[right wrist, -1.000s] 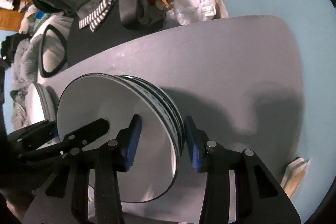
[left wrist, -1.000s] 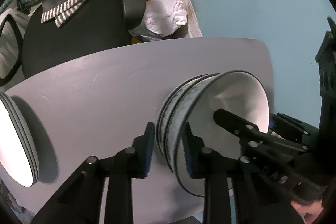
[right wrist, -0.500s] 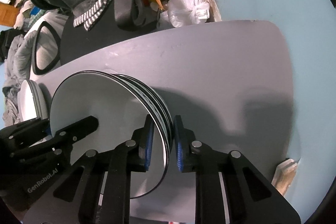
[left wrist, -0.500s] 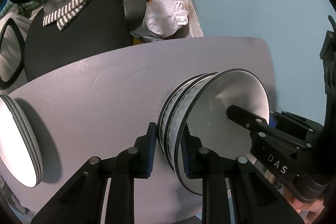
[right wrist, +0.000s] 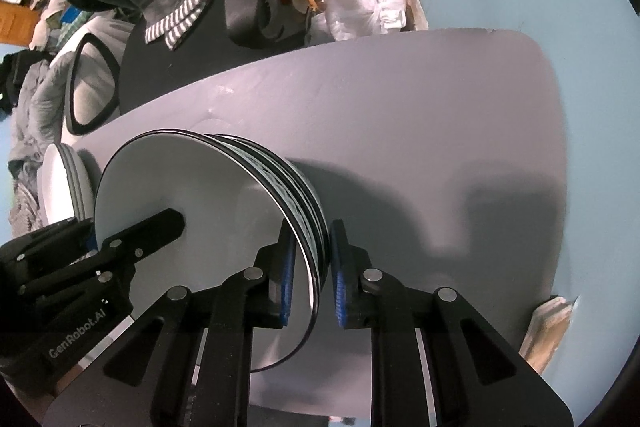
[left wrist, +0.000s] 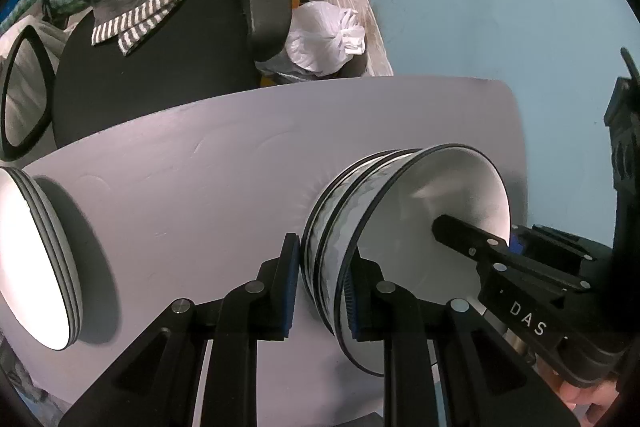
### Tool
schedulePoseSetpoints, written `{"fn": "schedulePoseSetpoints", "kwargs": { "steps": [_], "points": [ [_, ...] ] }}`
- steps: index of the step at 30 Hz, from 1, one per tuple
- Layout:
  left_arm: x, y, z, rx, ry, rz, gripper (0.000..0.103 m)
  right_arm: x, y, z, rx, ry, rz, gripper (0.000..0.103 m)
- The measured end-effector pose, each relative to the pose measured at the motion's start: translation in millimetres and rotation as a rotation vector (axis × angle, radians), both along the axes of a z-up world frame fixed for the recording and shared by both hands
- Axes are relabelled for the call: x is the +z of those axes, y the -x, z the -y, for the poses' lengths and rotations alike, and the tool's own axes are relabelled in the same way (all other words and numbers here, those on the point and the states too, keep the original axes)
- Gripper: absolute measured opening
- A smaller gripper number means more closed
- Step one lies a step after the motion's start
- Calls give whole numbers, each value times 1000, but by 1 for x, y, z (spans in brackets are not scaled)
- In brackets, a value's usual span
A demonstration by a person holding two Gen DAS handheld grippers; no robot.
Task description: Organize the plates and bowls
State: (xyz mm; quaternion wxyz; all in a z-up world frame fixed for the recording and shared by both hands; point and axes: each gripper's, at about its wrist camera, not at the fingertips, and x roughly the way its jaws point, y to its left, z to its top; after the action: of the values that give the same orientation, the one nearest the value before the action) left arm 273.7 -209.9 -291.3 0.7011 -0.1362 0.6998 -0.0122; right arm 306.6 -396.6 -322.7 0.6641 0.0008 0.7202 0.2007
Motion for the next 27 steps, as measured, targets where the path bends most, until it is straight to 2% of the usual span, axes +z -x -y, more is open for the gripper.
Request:
{"fn": "schedulePoseSetpoints", "kwargs": {
  "steps": [4,27],
  "points": [
    [0,3,-8,18,21,0,20,0,2,-4,4,-5,-7,16],
    [7,38,-54,80,6,10,20,-1,28,-49,63,-13,-45,16]
  ]
}}
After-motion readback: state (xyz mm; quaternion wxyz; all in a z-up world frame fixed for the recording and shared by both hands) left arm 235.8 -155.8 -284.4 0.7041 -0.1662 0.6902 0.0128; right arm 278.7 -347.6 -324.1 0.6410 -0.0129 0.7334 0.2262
